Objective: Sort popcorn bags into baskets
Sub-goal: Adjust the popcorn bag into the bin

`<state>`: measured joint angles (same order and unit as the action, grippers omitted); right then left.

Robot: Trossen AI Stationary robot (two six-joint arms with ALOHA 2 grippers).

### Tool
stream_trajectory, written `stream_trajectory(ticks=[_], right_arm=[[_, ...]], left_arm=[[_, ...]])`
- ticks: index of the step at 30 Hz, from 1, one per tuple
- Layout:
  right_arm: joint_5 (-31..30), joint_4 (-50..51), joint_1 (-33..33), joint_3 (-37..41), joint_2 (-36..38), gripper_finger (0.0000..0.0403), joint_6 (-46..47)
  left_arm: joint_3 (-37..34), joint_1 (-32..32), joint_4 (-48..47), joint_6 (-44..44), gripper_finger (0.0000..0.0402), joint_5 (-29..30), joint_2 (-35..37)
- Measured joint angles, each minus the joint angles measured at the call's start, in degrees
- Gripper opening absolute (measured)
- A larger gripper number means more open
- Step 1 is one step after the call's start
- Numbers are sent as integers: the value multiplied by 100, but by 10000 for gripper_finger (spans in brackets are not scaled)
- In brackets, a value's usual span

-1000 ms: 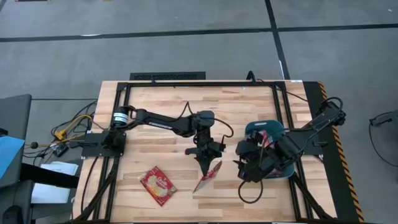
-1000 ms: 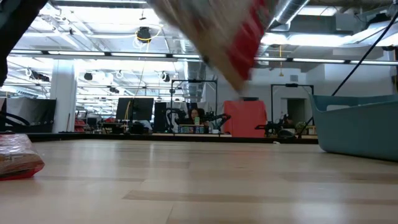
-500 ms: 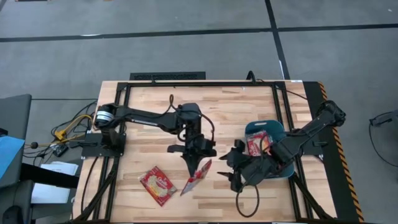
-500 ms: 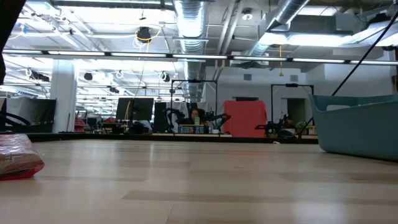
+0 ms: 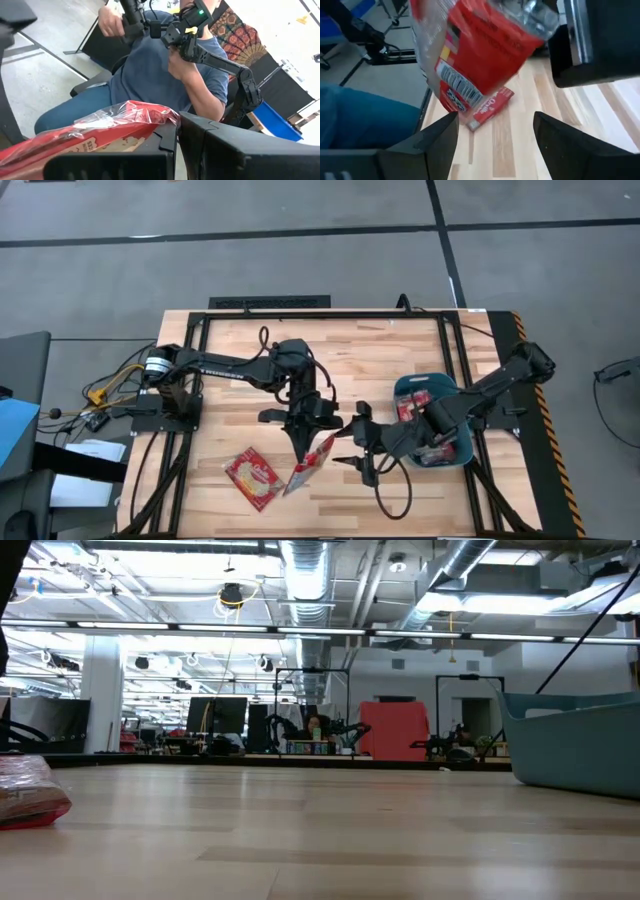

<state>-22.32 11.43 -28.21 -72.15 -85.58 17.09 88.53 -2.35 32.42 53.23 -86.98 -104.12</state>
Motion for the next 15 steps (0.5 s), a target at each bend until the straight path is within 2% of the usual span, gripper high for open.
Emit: stream_trajectory(ticks=[4,9,15], right_arm=[[104,-573,157,335,0,282,-86],[741,-1677,360,691,-2,282,-311],[1230,-1863,521,749,-2,281,-349]], left_arm=[[0,3,1,-2,0,-23,2],[0,71,4,-4,0,-24,2],[0,240,4,-4,0,-18,2]])
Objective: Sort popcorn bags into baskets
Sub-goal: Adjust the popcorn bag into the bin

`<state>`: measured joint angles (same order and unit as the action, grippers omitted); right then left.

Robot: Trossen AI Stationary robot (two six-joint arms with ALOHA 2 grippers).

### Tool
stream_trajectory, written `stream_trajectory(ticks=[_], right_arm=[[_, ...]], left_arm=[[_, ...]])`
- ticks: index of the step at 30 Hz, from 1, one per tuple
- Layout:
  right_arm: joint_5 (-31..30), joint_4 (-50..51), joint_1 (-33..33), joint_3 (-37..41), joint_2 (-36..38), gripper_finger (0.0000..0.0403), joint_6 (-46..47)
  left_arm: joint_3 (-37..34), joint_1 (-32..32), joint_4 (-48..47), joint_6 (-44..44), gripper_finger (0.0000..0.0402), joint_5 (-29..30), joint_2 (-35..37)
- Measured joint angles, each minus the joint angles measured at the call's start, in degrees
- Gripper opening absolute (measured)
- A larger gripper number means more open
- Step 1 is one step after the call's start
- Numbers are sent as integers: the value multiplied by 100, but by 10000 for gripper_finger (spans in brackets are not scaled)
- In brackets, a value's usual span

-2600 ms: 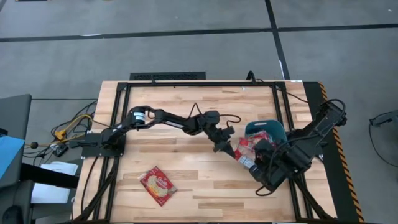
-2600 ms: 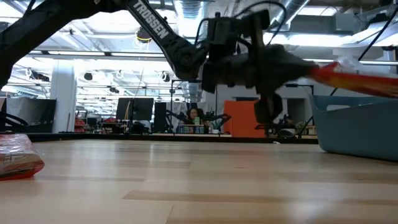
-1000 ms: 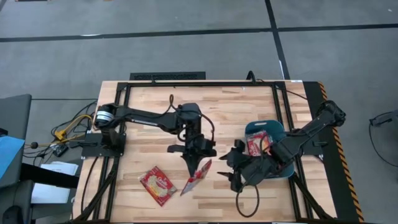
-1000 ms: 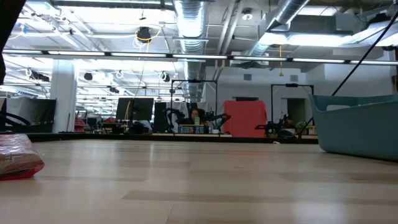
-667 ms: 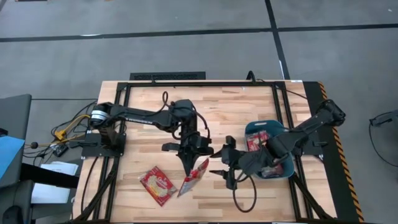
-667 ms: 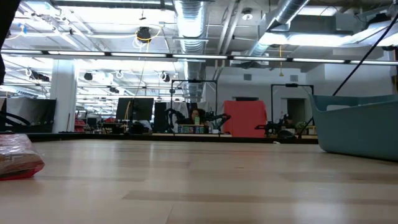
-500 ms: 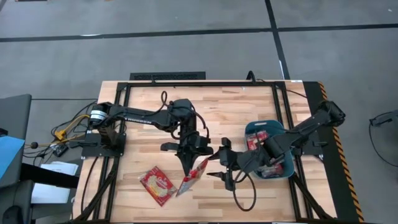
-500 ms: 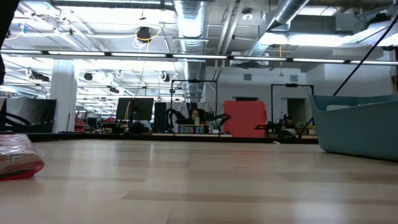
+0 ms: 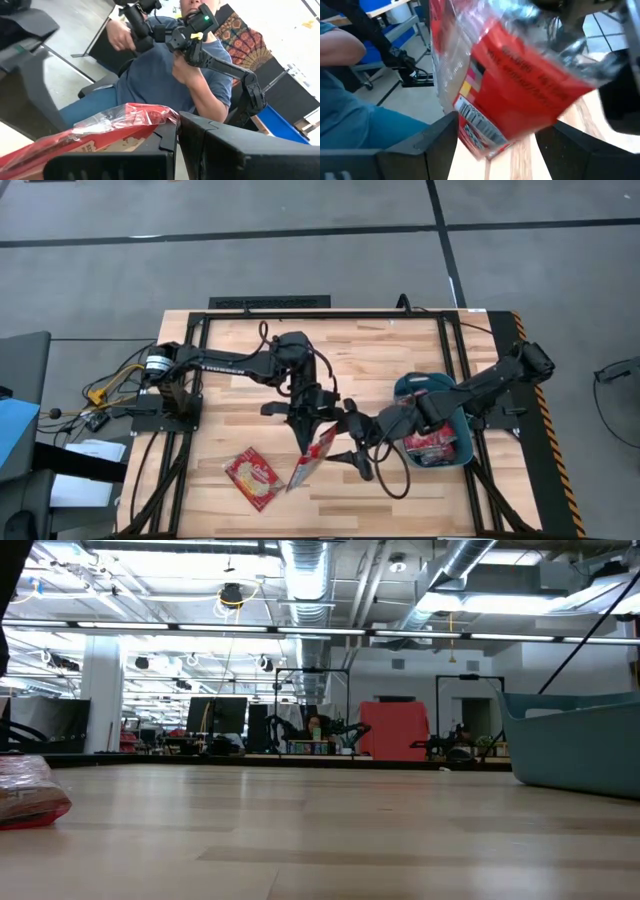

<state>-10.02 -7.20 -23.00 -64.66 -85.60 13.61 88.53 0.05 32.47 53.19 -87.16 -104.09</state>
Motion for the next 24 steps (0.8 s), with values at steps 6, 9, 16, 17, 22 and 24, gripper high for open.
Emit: stream_trajectory(ticks=[6,9,16,17,22,24], right_arm=[[272,-109,68,0,0,282,119],[312,-106,72,0,0,280,133],[422,-52,107,-4,0,226,124],[424,-23,107,-7,0,211,89],[503,48,97,-7,0,137,-5],[597,78,92,-7,0,117,-96]], left_arm=[[0,129,70,-42,0,12,4],[0,185,99,-42,0,20,4],[0,238,105,-44,0,37,4],[0,246,105,-44,0,37,4],[0,277,107,-27,0,10,4],[0,291,105,-13,0,-6,4]])
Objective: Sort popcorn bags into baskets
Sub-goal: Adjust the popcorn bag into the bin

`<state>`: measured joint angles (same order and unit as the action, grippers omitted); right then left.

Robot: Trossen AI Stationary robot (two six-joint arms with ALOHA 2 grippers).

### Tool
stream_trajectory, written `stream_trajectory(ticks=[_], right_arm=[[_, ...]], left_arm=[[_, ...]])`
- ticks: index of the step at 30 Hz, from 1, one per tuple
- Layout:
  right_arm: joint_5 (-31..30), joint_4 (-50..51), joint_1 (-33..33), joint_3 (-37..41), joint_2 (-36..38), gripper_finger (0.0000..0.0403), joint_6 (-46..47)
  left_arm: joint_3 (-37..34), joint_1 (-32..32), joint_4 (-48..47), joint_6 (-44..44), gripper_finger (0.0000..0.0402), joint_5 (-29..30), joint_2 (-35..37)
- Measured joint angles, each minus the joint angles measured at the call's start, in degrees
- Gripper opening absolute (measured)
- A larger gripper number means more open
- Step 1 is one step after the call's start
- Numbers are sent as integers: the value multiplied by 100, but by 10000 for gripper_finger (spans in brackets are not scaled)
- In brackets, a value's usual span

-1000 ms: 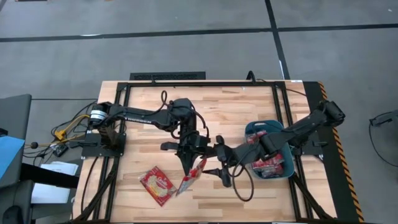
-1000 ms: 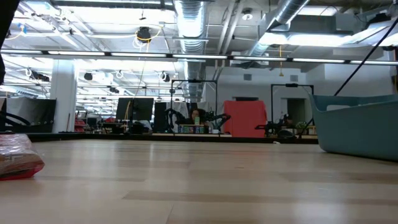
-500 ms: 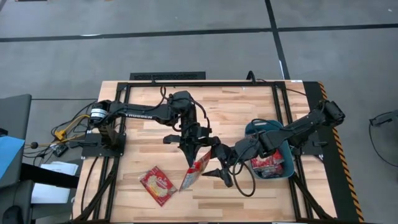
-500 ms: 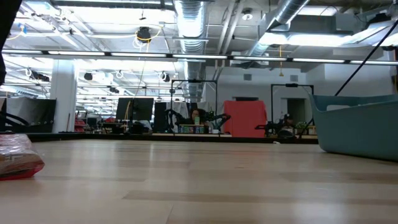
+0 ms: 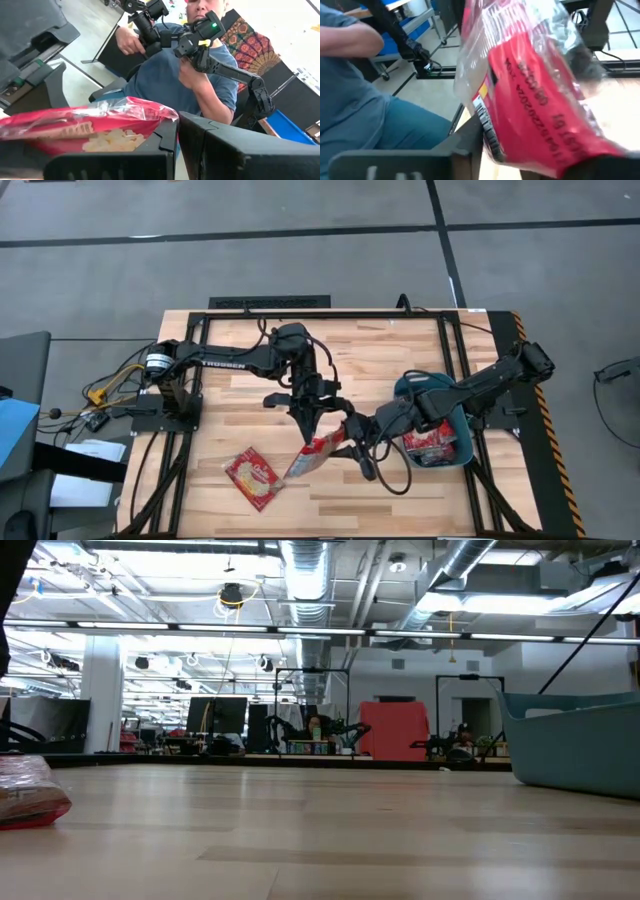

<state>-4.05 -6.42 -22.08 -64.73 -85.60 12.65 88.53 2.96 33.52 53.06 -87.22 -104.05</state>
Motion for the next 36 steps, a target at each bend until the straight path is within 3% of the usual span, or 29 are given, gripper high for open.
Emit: stream_trajectory(ticks=[8,15,21,27,36], right_arm=[[-12,184,1,-2,0,20,-170],[-39,162,-1,-2,0,31,-69],[-159,194,-112,-2,41,17,-89],[-1309,870,-342,-2,333,24,109],[-3329,3469,-1128,-4,1080,16,1031]], left_arm=[[0,92,-25,66,0,-8,0],[0,255,2,-192,3,-176,0],[2,463,-2,-127,29,-263,0],[2,807,-345,66,63,-271,2],[4,1159,-1510,-320,82,-221,35]])
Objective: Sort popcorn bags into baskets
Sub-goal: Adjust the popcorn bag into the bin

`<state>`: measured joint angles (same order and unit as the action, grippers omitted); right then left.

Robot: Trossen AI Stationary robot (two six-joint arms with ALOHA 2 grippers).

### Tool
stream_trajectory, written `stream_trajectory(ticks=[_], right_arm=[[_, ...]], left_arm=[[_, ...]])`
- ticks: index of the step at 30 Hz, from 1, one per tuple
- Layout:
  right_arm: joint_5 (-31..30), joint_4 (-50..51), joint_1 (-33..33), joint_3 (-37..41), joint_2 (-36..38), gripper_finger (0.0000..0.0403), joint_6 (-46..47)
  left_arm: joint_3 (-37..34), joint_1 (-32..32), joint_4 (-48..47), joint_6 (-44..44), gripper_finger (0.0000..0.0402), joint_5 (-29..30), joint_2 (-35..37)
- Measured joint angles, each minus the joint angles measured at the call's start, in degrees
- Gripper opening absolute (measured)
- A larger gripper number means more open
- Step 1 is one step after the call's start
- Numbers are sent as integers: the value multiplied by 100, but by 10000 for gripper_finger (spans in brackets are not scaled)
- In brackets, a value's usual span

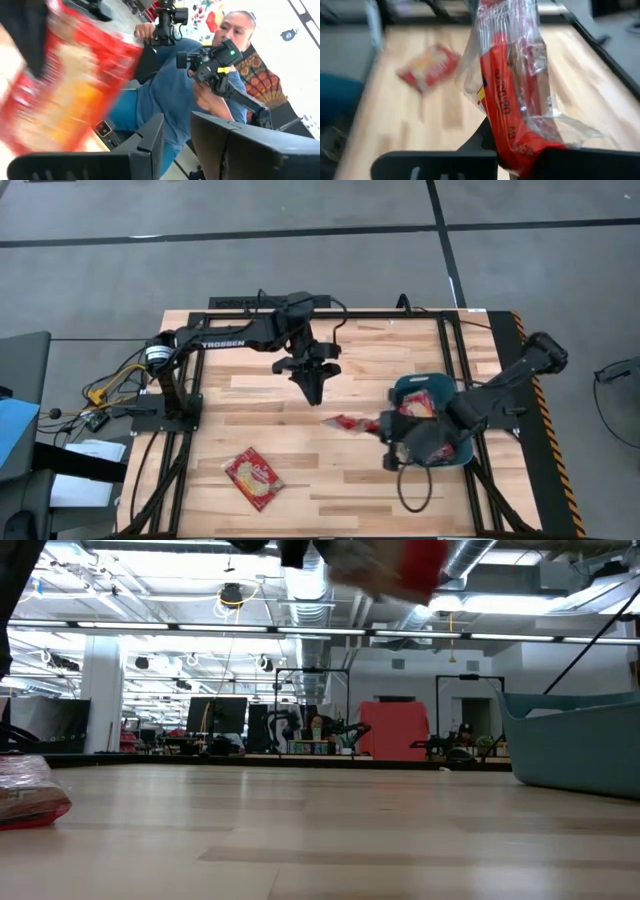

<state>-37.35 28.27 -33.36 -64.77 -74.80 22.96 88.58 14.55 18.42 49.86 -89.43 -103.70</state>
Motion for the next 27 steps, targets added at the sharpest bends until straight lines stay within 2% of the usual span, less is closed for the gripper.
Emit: stream_trajectory(ticks=[6,12,19,21,23,25,27], right_arm=[[-641,1969,-604,2,213,31,1141],[-618,3596,-1029,1,225,16,2005],[-620,5543,-1325,-358,225,26,3124],[-507,5955,-1404,-389,225,29,3349],[-76,6197,-1459,-389,210,26,3490],[293,6132,-1502,-321,199,20,3409],[324,6108,-1569,-261,180,19,3439]], left_arm=[[0,6,-420,-385,83,19,0],[0,-3,-775,-592,83,92,0],[0,-4,-887,-710,83,129,0],[0,-3,-910,-744,83,144,0],[0,-4,-923,-803,83,149,0],[0,-5,-978,-922,83,164,0],[0,-5,-1092,-1083,83,177,0]])
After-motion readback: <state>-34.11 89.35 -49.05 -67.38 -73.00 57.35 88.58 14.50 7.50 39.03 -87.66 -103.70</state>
